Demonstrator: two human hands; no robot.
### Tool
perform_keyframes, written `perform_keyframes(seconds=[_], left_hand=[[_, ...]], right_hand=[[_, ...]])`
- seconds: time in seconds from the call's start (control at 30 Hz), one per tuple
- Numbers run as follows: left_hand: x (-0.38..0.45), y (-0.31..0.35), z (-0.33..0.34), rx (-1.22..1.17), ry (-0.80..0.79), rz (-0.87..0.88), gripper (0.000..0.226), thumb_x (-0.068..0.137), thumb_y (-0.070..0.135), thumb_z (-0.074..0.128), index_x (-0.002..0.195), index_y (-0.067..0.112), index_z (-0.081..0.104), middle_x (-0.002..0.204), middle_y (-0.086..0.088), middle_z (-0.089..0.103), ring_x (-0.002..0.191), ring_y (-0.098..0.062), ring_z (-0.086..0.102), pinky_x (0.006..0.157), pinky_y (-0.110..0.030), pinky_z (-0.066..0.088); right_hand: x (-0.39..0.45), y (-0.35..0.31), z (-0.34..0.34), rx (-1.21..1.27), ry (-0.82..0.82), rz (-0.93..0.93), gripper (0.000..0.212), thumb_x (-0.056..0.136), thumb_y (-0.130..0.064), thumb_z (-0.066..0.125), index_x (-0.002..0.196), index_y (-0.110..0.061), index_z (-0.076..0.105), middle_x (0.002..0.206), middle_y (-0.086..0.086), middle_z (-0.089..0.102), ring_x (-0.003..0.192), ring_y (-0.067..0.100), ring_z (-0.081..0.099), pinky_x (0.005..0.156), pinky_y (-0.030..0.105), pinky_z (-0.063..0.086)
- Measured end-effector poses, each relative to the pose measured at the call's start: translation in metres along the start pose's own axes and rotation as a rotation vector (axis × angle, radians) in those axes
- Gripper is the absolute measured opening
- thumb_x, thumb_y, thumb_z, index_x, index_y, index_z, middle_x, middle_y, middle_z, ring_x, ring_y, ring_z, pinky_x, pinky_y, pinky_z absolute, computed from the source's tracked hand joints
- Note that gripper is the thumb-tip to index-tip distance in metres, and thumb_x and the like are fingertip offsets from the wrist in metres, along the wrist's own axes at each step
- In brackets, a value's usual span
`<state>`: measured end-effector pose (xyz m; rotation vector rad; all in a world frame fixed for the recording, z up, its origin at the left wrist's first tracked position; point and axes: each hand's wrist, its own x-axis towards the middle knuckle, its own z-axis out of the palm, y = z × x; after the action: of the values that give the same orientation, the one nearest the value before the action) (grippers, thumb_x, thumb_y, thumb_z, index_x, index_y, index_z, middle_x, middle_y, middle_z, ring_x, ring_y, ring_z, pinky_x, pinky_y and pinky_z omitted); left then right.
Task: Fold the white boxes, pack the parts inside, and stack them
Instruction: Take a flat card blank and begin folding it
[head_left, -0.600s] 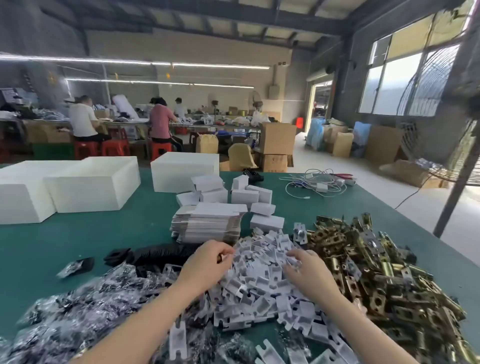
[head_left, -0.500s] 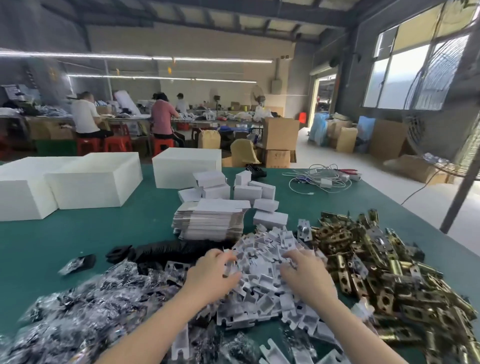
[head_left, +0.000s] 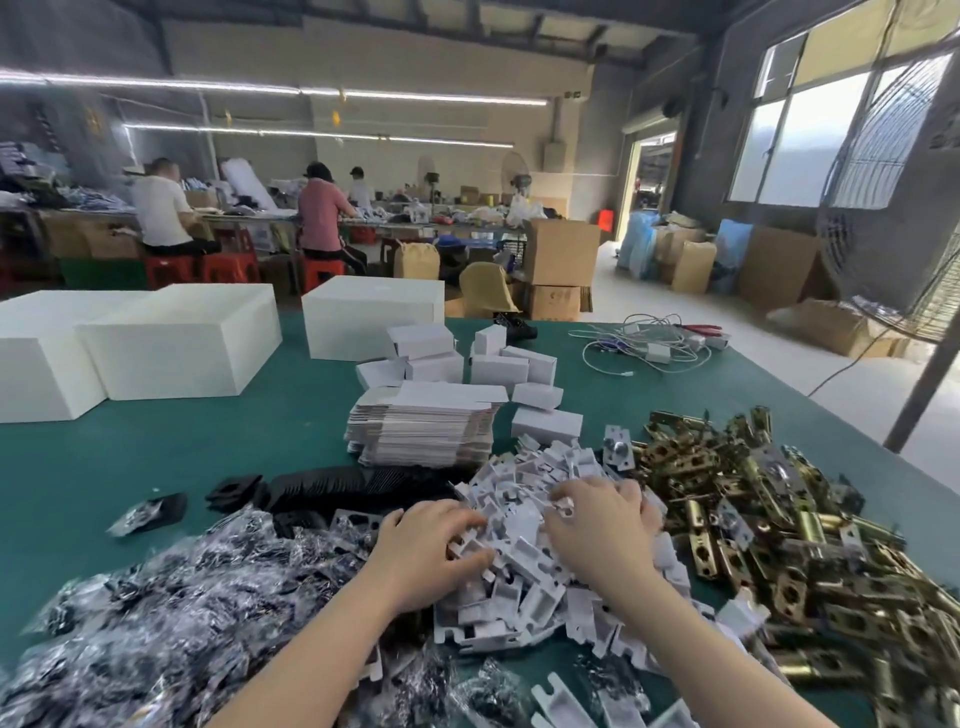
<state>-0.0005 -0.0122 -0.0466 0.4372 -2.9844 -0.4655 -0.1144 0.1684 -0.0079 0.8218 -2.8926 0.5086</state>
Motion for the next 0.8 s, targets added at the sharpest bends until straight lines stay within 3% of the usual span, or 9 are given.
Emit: perform_keyframes(seconds=[0.13,0.3,0.5,0.57,0.63,0.7,0.8], left_hand=[[0.001,-0.001,-0.002,-0.100,0.022,0.009,0.057,0.086,0.072,0.038,0.136,0.046,0.049,0.138,0.027,0.048,0.126,-0.002,0.044,0.112,-0.047,0.031],[0.004,-0.002,-0.001,-0.154,0.049,0.004,0.049,0.089,0.067,0.043,0.132,0.044,0.053,0.135,0.026,0.051,0.122,0.000,0.045,0.112,-0.044,0.032],[0.006,0.002,-0.004,-0.114,0.030,-0.008,0.059,0.082,0.072,0.032,0.126,0.043,0.056,0.128,0.023,0.056,0.118,-0.004,0.050,0.106,-0.043,0.038],[0.010,0.006,-0.010,-0.072,-0.019,-0.036,0.050,0.088,0.068,0.034,0.122,0.041,0.057,0.124,0.015,0.055,0.111,-0.009,0.054,0.102,-0.042,0.041],[0.016,0.008,-0.018,-0.041,-0.075,-0.057,0.044,0.094,0.063,0.037,0.123,0.036,0.058,0.126,0.007,0.051,0.107,-0.016,0.057,0.100,-0.041,0.043],[0.022,0.010,-0.029,0.010,-0.139,-0.045,0.046,0.097,0.058,0.041,0.132,0.031,0.055,0.127,0.002,0.049,0.101,-0.021,0.058,0.094,-0.040,0.046],[0.027,0.012,-0.047,0.061,-0.216,0.008,0.048,0.098,0.052,0.045,0.138,0.028,0.052,0.127,0.001,0.056,0.094,-0.018,0.058,0.085,-0.037,0.050]], right_hand=[[0.025,-0.041,-0.010,0.007,0.128,-0.163,0.030,0.096,-0.039,0.046,0.122,-0.032,0.059,0.128,-0.004,0.056,0.121,0.026,0.041,0.099,0.041,0.033],[0.067,-0.095,-0.003,-0.002,0.150,-0.391,0.040,0.092,-0.023,0.052,0.132,-0.020,0.049,0.132,0.006,0.047,0.122,0.030,0.041,0.102,0.042,0.035],[0.115,-0.127,0.008,-0.214,-0.079,-0.405,0.069,0.095,-0.015,0.044,0.155,-0.018,0.011,0.160,0.015,0.021,0.147,0.039,0.013,0.117,0.050,0.017],[0.123,-0.127,0.012,-0.295,-0.105,-0.424,0.064,0.094,-0.009,0.042,0.153,-0.016,0.019,0.149,0.015,0.042,0.145,0.037,0.022,0.115,0.048,0.022],[0.126,-0.125,0.013,-0.348,0.014,-0.460,0.054,0.091,-0.005,0.048,0.143,-0.014,0.038,0.126,0.013,0.058,0.125,0.033,0.046,0.094,0.039,0.037],[0.125,-0.120,0.016,-0.352,0.108,-0.475,0.040,0.090,-0.003,0.052,0.127,-0.014,0.054,0.116,0.011,0.058,0.109,0.031,0.052,0.078,0.034,0.037],[0.124,-0.115,0.019,-0.296,0.119,-0.472,0.027,0.094,-0.009,0.051,0.116,-0.018,0.062,0.113,0.009,0.055,0.106,0.030,0.051,0.074,0.033,0.038]])
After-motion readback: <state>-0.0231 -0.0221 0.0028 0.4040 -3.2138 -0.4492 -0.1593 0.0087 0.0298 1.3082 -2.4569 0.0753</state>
